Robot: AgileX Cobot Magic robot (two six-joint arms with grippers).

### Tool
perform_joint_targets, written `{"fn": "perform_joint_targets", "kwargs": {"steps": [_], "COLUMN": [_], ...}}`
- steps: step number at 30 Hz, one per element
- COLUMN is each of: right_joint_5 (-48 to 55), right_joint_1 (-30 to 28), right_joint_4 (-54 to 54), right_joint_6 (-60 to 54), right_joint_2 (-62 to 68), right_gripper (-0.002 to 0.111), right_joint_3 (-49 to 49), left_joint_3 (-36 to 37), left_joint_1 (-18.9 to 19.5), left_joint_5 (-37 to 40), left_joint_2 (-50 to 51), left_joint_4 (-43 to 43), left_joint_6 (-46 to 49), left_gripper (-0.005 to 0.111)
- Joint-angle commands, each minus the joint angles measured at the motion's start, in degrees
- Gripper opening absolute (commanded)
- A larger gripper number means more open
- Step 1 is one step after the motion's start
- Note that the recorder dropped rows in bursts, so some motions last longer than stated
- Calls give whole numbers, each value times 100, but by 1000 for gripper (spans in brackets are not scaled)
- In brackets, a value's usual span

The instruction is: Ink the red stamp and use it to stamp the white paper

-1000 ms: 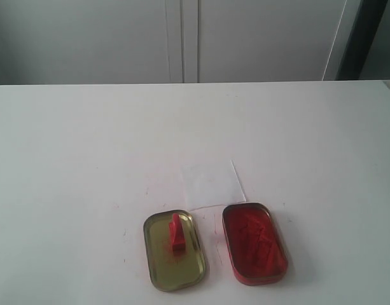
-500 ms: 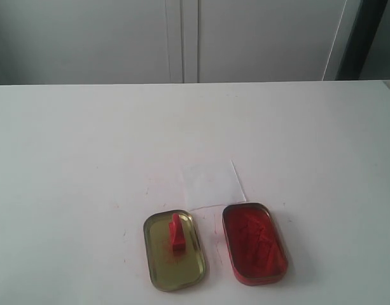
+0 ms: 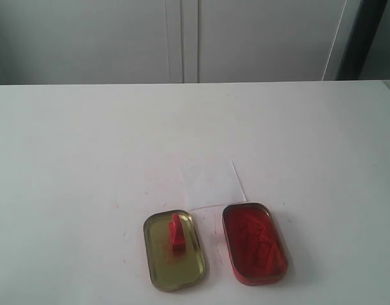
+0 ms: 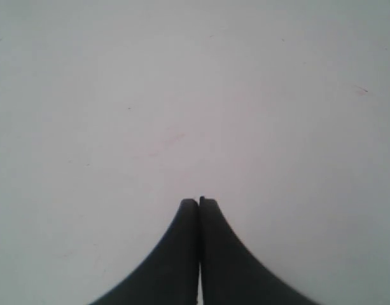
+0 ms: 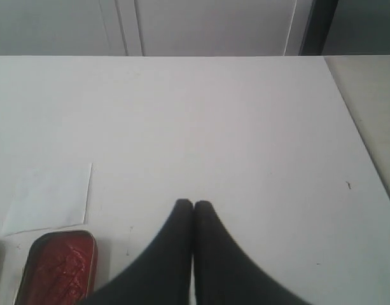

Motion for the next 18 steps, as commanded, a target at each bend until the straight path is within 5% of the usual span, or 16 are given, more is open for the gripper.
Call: {"fn": "perform_joint_targets", "kwargs": {"steps": [1,12,18], "right_joint_5": [116,1666,1586], "right_joint_1": [29,29,29], "right_joint_4": [0,0,539], "right_joint_6": [36,36,-272], "right_joint_2": [20,1723,2785], "right_gripper": [0,0,0], "right_joint_3": [-57,-713,-756], "left_joint_3": [56,56,56], "left_joint_1": [4,4,4], "left_joint_5": [82,82,82], "left_joint_2": [-20,-20,-20], "left_joint_4": [17,17,17], "left_joint_6": [-5,-5,-5], "left_gripper": [0,0,0]}}
